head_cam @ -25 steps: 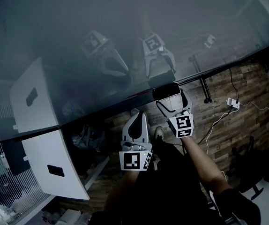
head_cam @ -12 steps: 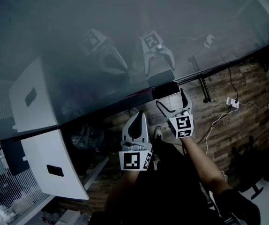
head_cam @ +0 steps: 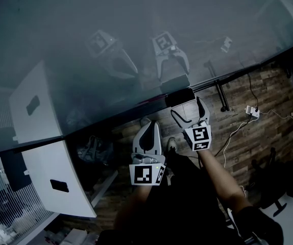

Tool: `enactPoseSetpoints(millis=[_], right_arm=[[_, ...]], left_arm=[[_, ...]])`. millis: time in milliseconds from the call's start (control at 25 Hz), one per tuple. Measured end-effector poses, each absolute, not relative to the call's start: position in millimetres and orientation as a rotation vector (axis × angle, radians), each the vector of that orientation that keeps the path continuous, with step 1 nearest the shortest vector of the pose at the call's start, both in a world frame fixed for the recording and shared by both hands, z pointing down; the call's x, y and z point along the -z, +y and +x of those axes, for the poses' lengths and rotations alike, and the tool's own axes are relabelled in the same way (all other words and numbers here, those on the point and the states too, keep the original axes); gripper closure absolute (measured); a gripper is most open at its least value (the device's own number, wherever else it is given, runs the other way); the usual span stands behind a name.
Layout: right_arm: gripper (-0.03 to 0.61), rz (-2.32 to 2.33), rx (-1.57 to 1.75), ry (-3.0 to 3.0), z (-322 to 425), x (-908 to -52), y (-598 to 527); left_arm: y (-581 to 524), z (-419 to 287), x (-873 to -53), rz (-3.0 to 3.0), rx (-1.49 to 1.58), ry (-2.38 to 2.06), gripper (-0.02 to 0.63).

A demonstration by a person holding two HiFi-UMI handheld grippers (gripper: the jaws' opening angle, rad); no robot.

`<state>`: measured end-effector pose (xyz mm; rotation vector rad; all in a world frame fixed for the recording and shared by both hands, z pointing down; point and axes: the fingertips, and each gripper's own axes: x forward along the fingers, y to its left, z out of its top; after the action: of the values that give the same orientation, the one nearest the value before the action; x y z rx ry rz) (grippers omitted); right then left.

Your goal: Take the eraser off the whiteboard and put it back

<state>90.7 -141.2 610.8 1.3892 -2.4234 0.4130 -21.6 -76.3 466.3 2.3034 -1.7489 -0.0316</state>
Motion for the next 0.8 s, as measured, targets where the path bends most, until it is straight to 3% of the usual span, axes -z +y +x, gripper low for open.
enactPoseSetpoints(millis=[520, 800], right_arm=[[0.064, 1.392, -0.379, -2.433, 91.4, -604.0, -130.4], [0.132, 1.381, -0.377, -2.437, 90.3, -602.1, -127.0]], left_arm=[[-70.9, -21.3, -468.7, 2.298, 0.045, -1.749, 0.612], [-70.2, -21.6, -468.2, 2.299, 0.051, -1.745, 0.612]])
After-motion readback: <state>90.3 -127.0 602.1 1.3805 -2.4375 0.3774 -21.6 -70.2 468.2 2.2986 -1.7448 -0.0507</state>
